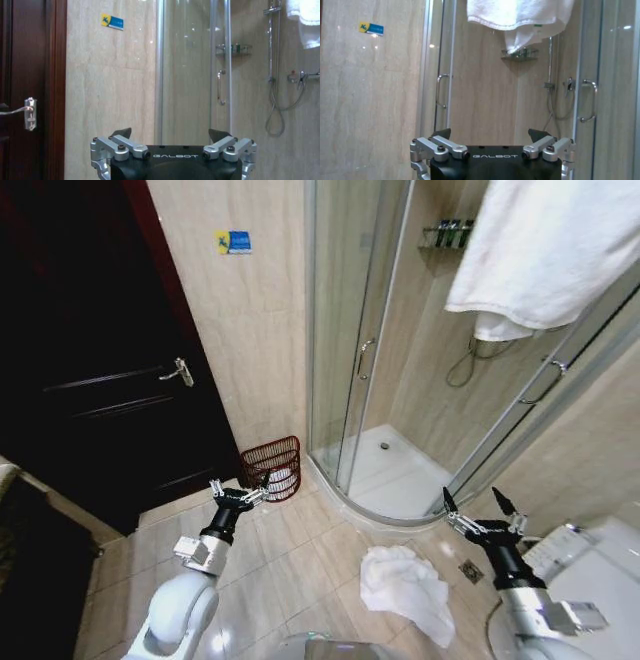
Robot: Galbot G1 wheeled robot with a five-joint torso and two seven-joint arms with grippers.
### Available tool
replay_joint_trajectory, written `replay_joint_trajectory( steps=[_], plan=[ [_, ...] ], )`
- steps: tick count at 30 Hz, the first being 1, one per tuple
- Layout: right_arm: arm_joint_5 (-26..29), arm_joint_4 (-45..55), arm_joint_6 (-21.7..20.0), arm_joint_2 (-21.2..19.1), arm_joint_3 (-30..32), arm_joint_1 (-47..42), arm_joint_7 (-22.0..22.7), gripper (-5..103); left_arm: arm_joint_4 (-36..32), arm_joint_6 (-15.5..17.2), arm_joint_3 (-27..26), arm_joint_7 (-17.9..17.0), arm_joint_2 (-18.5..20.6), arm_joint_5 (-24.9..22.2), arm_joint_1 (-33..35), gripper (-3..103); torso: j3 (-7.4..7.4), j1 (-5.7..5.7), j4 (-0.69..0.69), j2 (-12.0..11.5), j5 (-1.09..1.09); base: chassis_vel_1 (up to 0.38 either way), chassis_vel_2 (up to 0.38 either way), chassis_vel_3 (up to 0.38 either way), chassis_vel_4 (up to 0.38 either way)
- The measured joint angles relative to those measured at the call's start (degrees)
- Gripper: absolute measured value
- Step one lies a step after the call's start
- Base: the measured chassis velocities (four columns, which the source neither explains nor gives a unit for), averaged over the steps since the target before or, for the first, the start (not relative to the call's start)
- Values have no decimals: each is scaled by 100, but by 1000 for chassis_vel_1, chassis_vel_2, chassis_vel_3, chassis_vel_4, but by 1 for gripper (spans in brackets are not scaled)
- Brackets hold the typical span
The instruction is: Discard the used towel into the hamper.
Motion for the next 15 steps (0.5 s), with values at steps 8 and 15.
replay_joint_trajectory(
  steps=[8, 15],
  plan=[
    [-19, 9, 16, 113, 2, 20, 4, 100, -93, 163, 167, -183, -57, 59, -46, 100, 0, 0, 0, 0, -1, -81, -95, 94, 90],
    [-33, -13, 90, 192, 32, -6, 9, 100, 31, 228, 154, -369, -29, 431, -171, 100, 0, 0, 0, 0, 0, -97, -106, 100, 80]
  ],
)
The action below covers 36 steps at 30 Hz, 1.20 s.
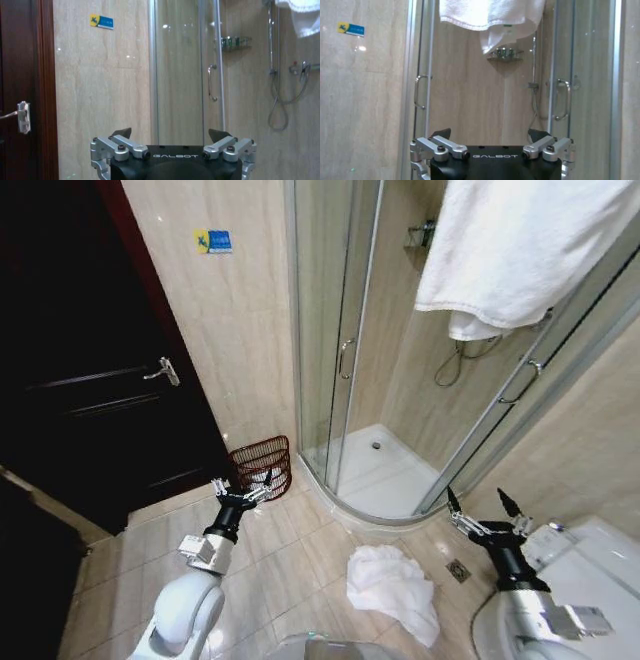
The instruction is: Discard the used towel into the hamper.
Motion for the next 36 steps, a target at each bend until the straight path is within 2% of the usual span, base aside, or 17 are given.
replay_joint_trajectory(
  steps=[9, 17, 20, 21, 24, 25, 28, 32, 33, 36],
  plan=[
    [-185, -204, 73, 109, -79, 298, 199, 100, 110, 34, -51, -34, 50, -9, -108, 100, 0, 1, 0, 0, 2, -60, -60, 63, 54],
    [-114, -447, -272, -26, -158, 978, 278, 100, 149, 28, 30, -33, -21, 5, -53, 100, 0, 0, -1, -1, -2, 0, 0, 0, 0],
    [-2, -607, -492, -240, -193, 1456, 329, 100, 181, 5, -14, -31, -42, 5, 12, 100, 0, 0, 1, -1, 1, 0, 0, 0, 0],
    [179, -747, -601, -451, -216, 1779, 357, 100, 230, -22, -63, -30, -73, 5, 44, 100, 0, 0, 0, -1, 0, 0, 0, 0, 0],
    [238, -799, -597, -508, -228, 1865, 358, 100, 250, -37, -76, -28, -83, 5, 50, 100, 0, 0, 0, -1, 0, 0, 0, 0, 0],
    [436, -1051, -401, -711, -298, 2215, 349, 100, 343, -99, -103, -26, -127, 10, 50, 100, 1, 0, 0, -1, 0, 0, 0, 0, 0],
    [663, -1272, -226, -925, -299, 2613, 325, 100, 513, -141, -24, -26, -169, 79, -118, 100, 1, 1, 3, -1, 2, 0, 0, 0, 0],
    [742, -1282, -226, -998, -215, 2740, 364, 100, 567, -116, 97, -25, -145, 79, -254, 100, 1, 1, -1, -1, 0, 0, 0, 0, 0],
    [788, -1325, -270, -1158, -138, 3026, 501, 100, 613, -76, 243, -19, -100, 55, -387, 100, 1, 0, -8, -1, 1, 0, 0, 0, 0],
    [776, -1518, -468, -1539, -223, 3838, 746, 100, 650, -133, 229, -13, -133, 101, -339, 100, 1, 1, 1, -2, 2, 0, 0, 0, 0]
  ],
)
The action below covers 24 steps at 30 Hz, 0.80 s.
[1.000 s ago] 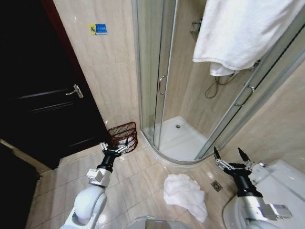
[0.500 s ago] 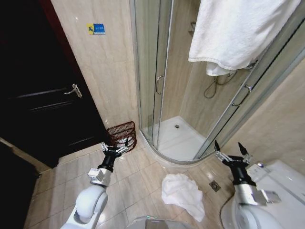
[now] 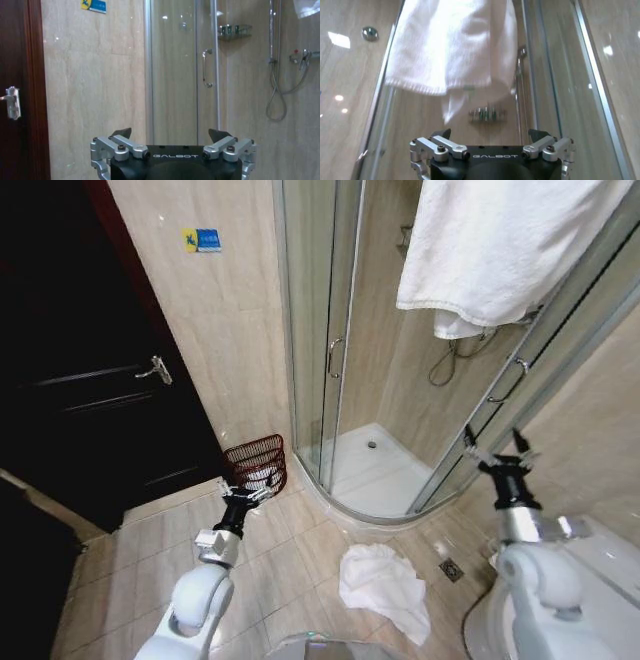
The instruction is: Discard the used towel into the hamper.
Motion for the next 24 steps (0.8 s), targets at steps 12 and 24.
replay_joint_trajectory(
  steps=[12, 24],
  plan=[
    [641, -5, -881, -1146, -154, 1364, 381, 100, -147, -76, -338, 3, -34, 48, 149, 100, -1, 0, -2, 0, -2, 0, 0, 0, 0],
    [1053, -388, -1111, -1945, -1042, 3057, 505, 100, -117, -401, -851, 41, -135, -44, 386, 100, -1, -1, 0, 1, -3, 0, 0, 0, 0]
  ],
)
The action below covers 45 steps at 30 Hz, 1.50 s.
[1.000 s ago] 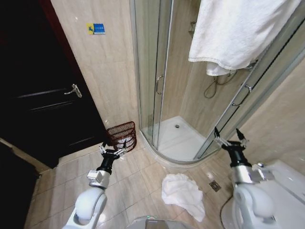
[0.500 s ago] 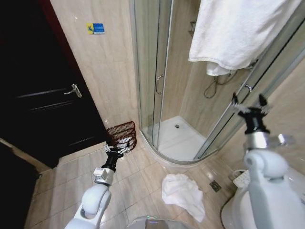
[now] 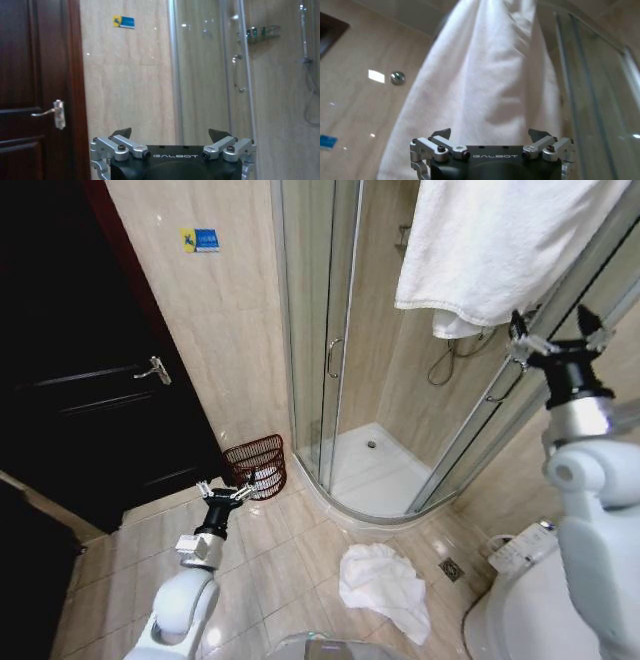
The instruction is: Discard the used towel into the hamper.
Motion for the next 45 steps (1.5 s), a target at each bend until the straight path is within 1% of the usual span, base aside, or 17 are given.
replay_joint_trajectory(
  steps=[1, 3, 4, 6, 10, 12, 13, 19, 26, 33, 34, 35, 36, 39, 40, 42, 45],
  plan=[
    [16, -122, -41, -57, -247, 368, 48, 100, 22, -31, -113, 16, 3, -45, 4, 100, 0, 0, 0, 0, -1, 0, 0, 0, 0],
    [17, -186, -58, -76, -349, 519, 72, 100, 32, -42, -158, 20, 5, -64, 1, 100, 0, 0, 1, 0, -2, 0, 0, 0, 0],
    [-10, -379, -100, -117, -640, 964, 159, 100, 62, -60, -283, 32, 13, -135, -13, 100, 0, 0, 1, 0, -1, 0, 0, 0, 0],
    [-25, -446, -128, -128, -725, 1115, 206, 100, 70, -63, -321, 34, 15, -159, -17, 100, 0, 0, 1, 0, 0, 0, 0, 0, 0],
    [-318, -869, -521, -206, -1403, 2377, 787, 100, 168, -153, -441, 44, 14, -249, -20, 100, 0, 1, -2, 0, -1, 0, 0, 0, 0],
    [-350, -927, -538, -210, -1496, 2520, 820, 100, 190, -175, -448, 45, 9, -248, -20, 100, 0, 0, -2, 0, -1, 0, 0, 0, 0],
    [-395, -1099, -565, -213, -1747, 2880, 872, 100, 234, -214, -485, 49, -1, -250, -21, 100, 0, 0, -2, 0, -1, 0, 0, 0, 0],
    [-373, -1855, -598, -106, -2522, 3987, 978, 100, 280, -298, -729, 63, -8, -400, 4, 100, 0, 1, -1, 0, 1, 0, 0, 0, 0],
    [-370, -2280, -634, 60, -2833, 4586, 1077, 100, 295, -441, -918, 76, -7, -556, 115, 100, 0, 1, 0, 0, -1, 0, 0, 0, 0],
    [-344, -2378, -655, 63, -2928, 4649, 1122, 100, 321, -529, -991, 82, -3, -629, 164, 100, 0, 0, -1, 0, 0, 0, 0, 0, 0],
    [-330, -2403, -654, 62, -2935, 4656, 1124, 102, 321, -537, -997, 83, -8, -634, 163, 100, 0, 0, -1, 0, 0, 0, 0, 0, 0],
    [-319, -2429, -650, 53, -2940, 4664, 1124, 98, 321, -547, -999, 84, -18, -637, 162, 100, 0, 0, -1, 0, 1, 0, 0, 0, 0],
    [-319, -2429, -650, 53, -2940, 4664, 1124, 98, 321, -547, -999, 84, -18, -637, 162, 100, 0, 0, -1, 0, 1, 0, 0, 0, 0],
    [-298, -2448, -629, 20, -2940, 4674, 1122, 83, 320, -567, -999, 140, -61, -636, 123, 100, 0, 0, -1, 0, 0, 0, 0, 0, 0],
    [-298, -2448, -629, 20, -2940, 4674, 1122, 83, 320, -567, -999, 140, -61, -636, 123, 100, 0, 0, -1, 0, 0, 0, 0, 0, 0],
    [-312, -2425, -599, -31, -2929, 4659, 1096, 72, 317, -567, -981, 171, -81, -624, 86, 100, 0, 0, -1, 0, 0, 0, 0, 0, 0],
    [-301, -2398, -593, -71, -2912, 4623, 1079, 66, 317, -567, -960, 180, -92, -612, 70, 100, 0, 0, -1, 0, 0, 0, 0, 0, 0]
  ],
)
